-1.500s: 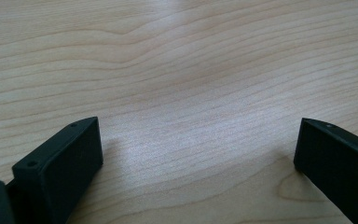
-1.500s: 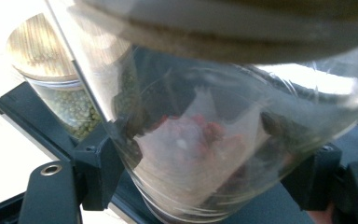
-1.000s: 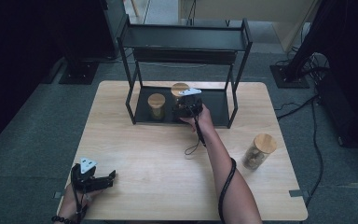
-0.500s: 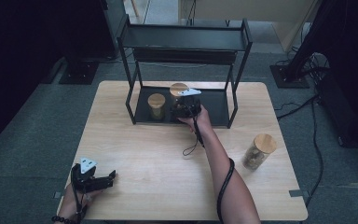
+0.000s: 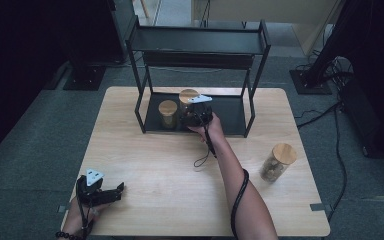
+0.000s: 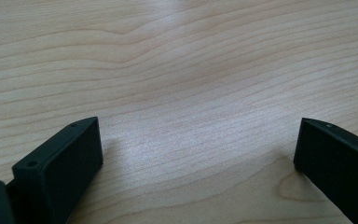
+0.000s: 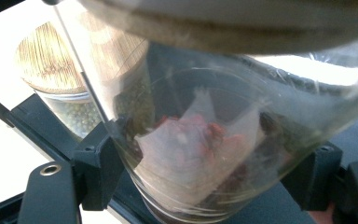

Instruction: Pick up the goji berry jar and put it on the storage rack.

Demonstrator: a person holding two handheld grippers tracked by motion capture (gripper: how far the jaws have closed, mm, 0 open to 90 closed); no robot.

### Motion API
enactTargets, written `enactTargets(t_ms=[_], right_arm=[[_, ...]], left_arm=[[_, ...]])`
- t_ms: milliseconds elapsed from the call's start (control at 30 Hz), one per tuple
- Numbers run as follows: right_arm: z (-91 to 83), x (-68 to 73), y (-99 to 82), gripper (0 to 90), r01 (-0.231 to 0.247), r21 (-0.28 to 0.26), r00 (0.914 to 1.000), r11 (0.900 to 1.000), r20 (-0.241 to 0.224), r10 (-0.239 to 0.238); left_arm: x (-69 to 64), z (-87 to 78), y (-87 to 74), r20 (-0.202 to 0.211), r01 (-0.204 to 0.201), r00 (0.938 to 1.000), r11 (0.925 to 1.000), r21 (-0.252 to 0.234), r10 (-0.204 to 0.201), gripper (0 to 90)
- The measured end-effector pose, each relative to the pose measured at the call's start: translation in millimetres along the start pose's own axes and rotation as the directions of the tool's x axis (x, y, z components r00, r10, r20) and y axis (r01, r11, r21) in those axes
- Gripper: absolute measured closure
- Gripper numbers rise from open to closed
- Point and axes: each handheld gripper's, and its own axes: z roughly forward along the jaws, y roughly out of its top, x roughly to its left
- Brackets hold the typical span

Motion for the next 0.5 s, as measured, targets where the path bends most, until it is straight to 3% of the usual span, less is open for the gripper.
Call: enactTargets(t_ms=[167, 500], right_arm=[[-0.1, 1.1, 0.0, 12.8, 0.001, 0.005, 0.9999, 1.0000, -0.013, -0.001], [-6.5, -0.1, -4.8, 6.3, -0.005, 0.002, 1.0000, 1.0000, -0.007, 0.005]], left_arm=[[0.0, 0.0, 0.0, 0.000, 0.000, 1.0000, 1.0000, 0.000, 0.000, 1.2], [0.0, 0.0, 0.0, 0.000, 0.000, 1.0000, 1.0000, 0.000, 0.000, 1.2]])
